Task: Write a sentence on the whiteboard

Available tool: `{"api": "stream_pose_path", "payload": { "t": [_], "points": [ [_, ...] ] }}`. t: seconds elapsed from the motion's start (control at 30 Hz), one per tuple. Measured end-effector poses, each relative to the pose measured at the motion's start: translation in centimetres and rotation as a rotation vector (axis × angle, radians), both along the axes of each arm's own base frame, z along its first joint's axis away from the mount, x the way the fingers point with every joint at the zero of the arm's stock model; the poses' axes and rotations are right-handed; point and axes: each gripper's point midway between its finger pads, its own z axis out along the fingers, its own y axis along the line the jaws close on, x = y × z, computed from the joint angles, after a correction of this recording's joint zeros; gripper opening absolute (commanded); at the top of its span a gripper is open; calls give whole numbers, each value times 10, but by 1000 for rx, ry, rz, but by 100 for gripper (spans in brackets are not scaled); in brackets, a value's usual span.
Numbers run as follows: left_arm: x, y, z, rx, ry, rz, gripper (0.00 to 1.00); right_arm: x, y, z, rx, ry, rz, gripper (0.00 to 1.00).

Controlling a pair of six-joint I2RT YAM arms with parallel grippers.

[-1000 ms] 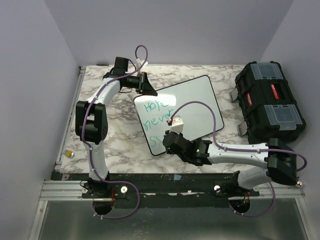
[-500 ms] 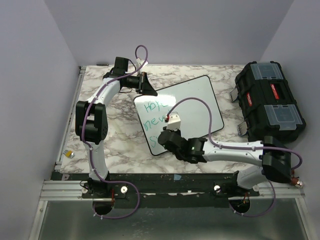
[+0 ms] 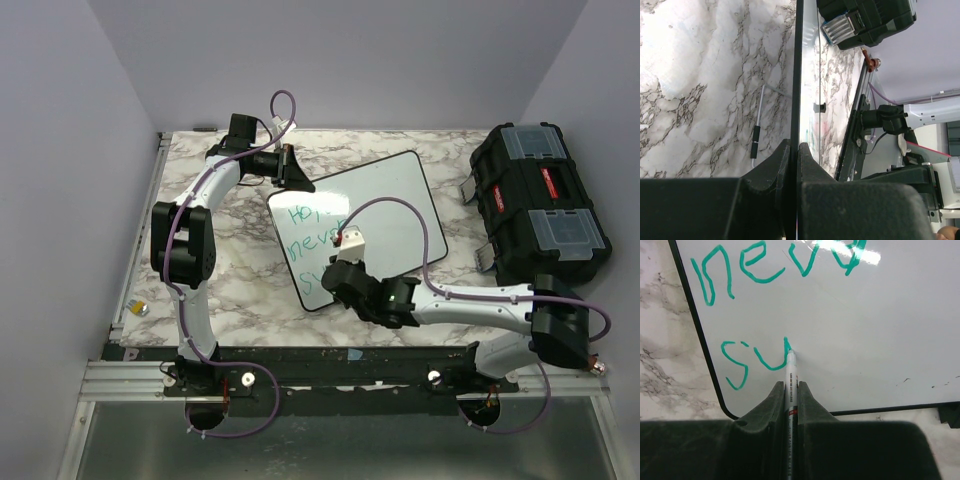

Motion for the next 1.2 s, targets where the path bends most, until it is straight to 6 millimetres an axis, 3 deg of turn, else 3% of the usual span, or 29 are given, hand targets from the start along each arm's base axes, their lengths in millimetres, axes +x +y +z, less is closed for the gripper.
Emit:
{"api": "stream_pose_path", "payload": {
  "t": [0.43, 0.73, 1.2],
  "points": [
    [0, 0, 0, 0, 4, 1, 0, -12, -8, -3, -4, 38, 43, 1],
    [0, 0, 0, 0, 4, 1, 0, -4, -18, 17, -6, -23, 9, 1],
    [0, 0, 0, 0, 3, 1, 0, 5, -16, 19, 20, -40, -19, 1]
  ]
}}
